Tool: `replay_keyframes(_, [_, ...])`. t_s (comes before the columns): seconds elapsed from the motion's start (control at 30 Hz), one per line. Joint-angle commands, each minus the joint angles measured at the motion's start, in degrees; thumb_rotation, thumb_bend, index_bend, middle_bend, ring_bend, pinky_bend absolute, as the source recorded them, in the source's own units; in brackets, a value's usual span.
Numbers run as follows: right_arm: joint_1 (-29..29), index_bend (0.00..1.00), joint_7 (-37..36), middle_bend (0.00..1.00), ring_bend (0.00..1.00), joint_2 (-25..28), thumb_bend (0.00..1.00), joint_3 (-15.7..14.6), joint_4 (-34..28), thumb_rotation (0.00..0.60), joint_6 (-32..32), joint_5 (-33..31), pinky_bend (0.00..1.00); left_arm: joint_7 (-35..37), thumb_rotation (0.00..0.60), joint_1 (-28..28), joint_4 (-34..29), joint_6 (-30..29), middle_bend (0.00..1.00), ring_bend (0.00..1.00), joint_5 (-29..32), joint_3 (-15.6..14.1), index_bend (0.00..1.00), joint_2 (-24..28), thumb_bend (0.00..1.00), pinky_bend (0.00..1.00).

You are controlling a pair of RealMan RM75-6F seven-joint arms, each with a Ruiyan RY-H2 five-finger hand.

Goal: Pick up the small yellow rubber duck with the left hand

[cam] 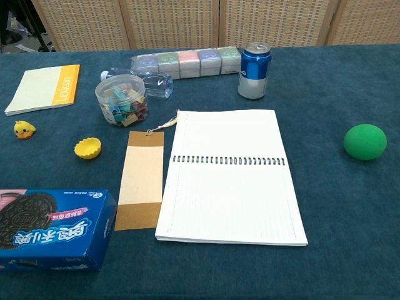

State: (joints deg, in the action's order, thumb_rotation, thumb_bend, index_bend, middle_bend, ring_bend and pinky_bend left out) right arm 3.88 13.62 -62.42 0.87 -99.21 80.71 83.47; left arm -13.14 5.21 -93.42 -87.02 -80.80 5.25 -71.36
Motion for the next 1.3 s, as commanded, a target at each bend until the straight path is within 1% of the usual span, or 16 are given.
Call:
replay_keyframes(0.03, [-0.02, 0.16, 0.00, 0.00, 0.00, 0.01, 0.00, -0.03, 0.00, 0.600, 0.04, 0.07, 0.03, -0.10, 0.600, 0.15, -0.01, 0.38, 0.00, 0.00, 0.27, 0.05, 0.08, -0.05, 0.21, 0.00])
replay_keyframes(0.1, [-0.05, 0.16, 0.14, 0.00, 0.00, -0.04, 0.00, -0.04, -0.01, 0.600, 0.12, 0.11, 0.03, 0.53, 0.600, 0.86, -0.22, 1.96, 0.00, 0.00, 1.30, 0.52, 0.12, 0.21, 0.21, 0.00])
replay_keyframes(0.17, [-0.04, 0.16, 0.37, 0.00, 0.00, -0.13, 0.00, -0.04, 0.00, 0.600, 0.03, -0.06, 0.03, 0.81, 0.600, 1.84, -0.31, 4.12, 0.00, 0.00, 3.07, 1.27, 0.18, 0.58, 0.22, 0.00])
replay_keyframes(0.27, [0.03, 0.16, 0.70, 0.00, 0.00, -0.25, 0.00, -0.04, -0.06, 0.600, -0.13, -0.16, 0.03, -0.54, 0.600, 4.40, -0.02, 9.23, 0.00, 0.00, 7.65, 3.08, 0.25, 1.17, 0.22, 0.00])
replay_keyframes(0.33, [0.00, 0.16, 0.74, 0.00, 0.00, -0.28, 0.00, -0.03, -0.08, 0.600, 0.01, -0.05, 0.03, -1.37, 0.600, 6.05, -0.03, 12.20, 0.00, 0.00, 10.57, 4.34, 0.28, 1.60, 0.22, 0.00])
replay_keyframes(0.47, [-0.04, 0.16, 0.59, 0.00, 0.00, -0.25, 0.00, 0.07, -0.03, 0.600, 0.12, -0.18, 0.03, -3.20, 0.600, 9.96, 0.57, 18.29, 0.00, 0.00, 17.21, 7.25, 0.31, 2.34, 0.22, 0.00])
replay_keyframes(0.6, [0.00, 0.16, 0.42, 0.00, 0.00, -0.21, 0.00, 0.08, 0.02, 0.600, 0.07, -0.13, 0.03, -4.99, 0.600, 12.60, 0.83, 21.63, 0.00, 0.00, 21.80, 8.84, 0.31, 2.81, 0.23, 0.00])
replay_keyframes(0.7, [0.07, 0.16, 0.47, 0.00, 0.00, -0.25, 0.00, 0.01, 0.06, 0.600, -0.07, -0.03, 0.03, -6.57, 0.600, 14.84, 2.09, 23.20, 0.00, 0.00, 24.74, 10.07, 0.34, 2.19, 0.23, 0.00])
replay_keyframes(0.87, [0.10, 0.16, 0.69, 0.00, 0.00, -0.39, 0.00, -0.04, 0.07, 0.600, -0.12, 0.02, 0.03, -6.72, 0.600, 17.31, 3.85, 24.71, 0.00, 0.00, 27.41, 11.08, 0.39, 0.61, 0.25, 0.00])
replay_keyframes(0.97, [0.09, 0.16, 0.74, 0.00, 0.00, -0.44, 0.00, -0.05, 0.06, 0.600, -0.06, 0.10, 0.03, -7.30, 0.600, 18.92, 5.86, 26.12, 0.00, 0.00, 29.27, 11.12, 0.42, -0.71, 0.25, 0.00])
replay_keyframes(1.17, [0.04, 0.16, 0.31, 0.00, 0.00, -0.36, 0.00, 0.03, 0.16, 0.600, 0.12, 0.13, 0.03, -9.23, 0.600, 21.30, 9.05, 27.83, 0.00, 0.00, 33.24, 10.60, 0.43, -2.94, 0.25, 0.00])
replay_keyframes(1.3, [0.03, 0.16, 0.19, 0.00, 0.00, -0.31, 0.00, 0.00, 0.18, 0.600, 0.11, 0.20, 0.03, -9.73, 0.600, 22.19, 10.66, 28.10, 0.00, 0.00, 34.27, 10.26, 0.44, -4.03, 0.26, 0.00])
